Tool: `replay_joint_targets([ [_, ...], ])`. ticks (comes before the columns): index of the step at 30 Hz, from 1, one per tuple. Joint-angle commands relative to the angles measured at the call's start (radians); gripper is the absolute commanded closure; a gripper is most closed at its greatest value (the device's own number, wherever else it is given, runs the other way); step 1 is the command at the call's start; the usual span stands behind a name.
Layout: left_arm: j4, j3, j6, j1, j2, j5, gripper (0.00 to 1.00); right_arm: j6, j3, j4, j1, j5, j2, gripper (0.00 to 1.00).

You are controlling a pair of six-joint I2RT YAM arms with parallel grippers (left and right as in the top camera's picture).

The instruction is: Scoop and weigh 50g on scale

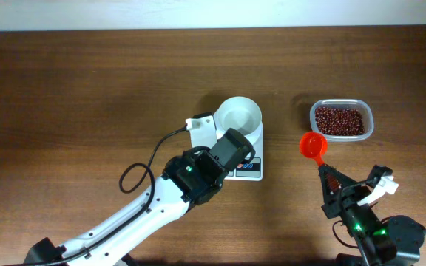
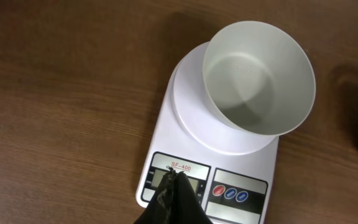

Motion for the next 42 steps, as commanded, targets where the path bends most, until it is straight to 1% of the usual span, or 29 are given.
replay_joint_targets([
  [1, 0.012, 0.001, 0.008, 0.002, -0.011, 0.047, 1.00, 0.013, 0.016, 0.004, -0.006, 0.005, -0.006, 0.96],
  [6, 0.071, 0.001, 0.008, -0.013, -0.010, 0.122, 1.00, 0.013, 0.016, -0.024, -0.006, -0.044, -0.006, 0.96],
  [11, 0.110, 0.001, 0.004, -0.065, 0.016, 0.121, 1.00, 0.054, 0.016, -0.061, -0.006, -0.044, -0.006, 0.96],
  [15, 0.216, 0.001, 0.004, -0.116, 0.106, 0.121, 1.00, 0.053, 0.016, -0.061, -0.006, -0.036, -0.006, 0.96],
  [18, 0.298, 0.001, -0.002, -0.142, 0.194, 0.121, 1.00, 0.053, 0.016, -0.060, -0.006, 0.021, -0.006, 0.96],
  [20, 0.291, 0.001, -0.045, -0.146, 0.237, 0.121, 1.00, 0.053, 0.016, -0.060, -0.006, 0.086, -0.006, 0.96],
  [23, 0.280, 0.001, -0.067, -0.146, 0.269, 0.121, 1.00, 0.053, 0.016, -0.061, -0.006, 0.134, -0.006, 0.96],
  [25, 0.226, 0.001, -0.175, -0.146, 0.287, 0.068, 1.00, 0.053, 0.016, -0.061, -0.006, 0.138, -0.006, 0.96],
  [27, 0.200, 0.001, -0.203, -0.143, 0.308, 0.031, 1.00, 0.053, 0.016, -0.060, -0.006, 0.142, -0.006, 0.96],
  [28, 0.204, 0.001, -0.203, -0.143, 0.321, 0.035, 1.00, 0.053, 0.016, -0.060, -0.006, 0.145, -0.006, 0.96],
  [31, 0.208, 0.001, -0.255, -0.143, 0.348, 0.042, 1.00, 0.053, 0.016, -0.060, -0.006, 0.151, -0.006, 0.96],
  [34, 0.227, 0.001, -0.258, -0.143, 0.371, 0.041, 1.00, 0.053, 0.016, -0.060, -0.006, 0.153, -0.006, 0.96],
  [37, 0.239, 0.001, -0.286, -0.143, 0.399, 0.042, 1.00, 0.053, 0.016, -0.061, -0.006, 0.152, -0.006, 0.96],
  [42, 0.238, 0.001, -0.289, -0.143, 0.402, 0.041, 1.00, 0.053, 0.016, -0.061, -0.006, 0.152, -0.006, 0.96],
])
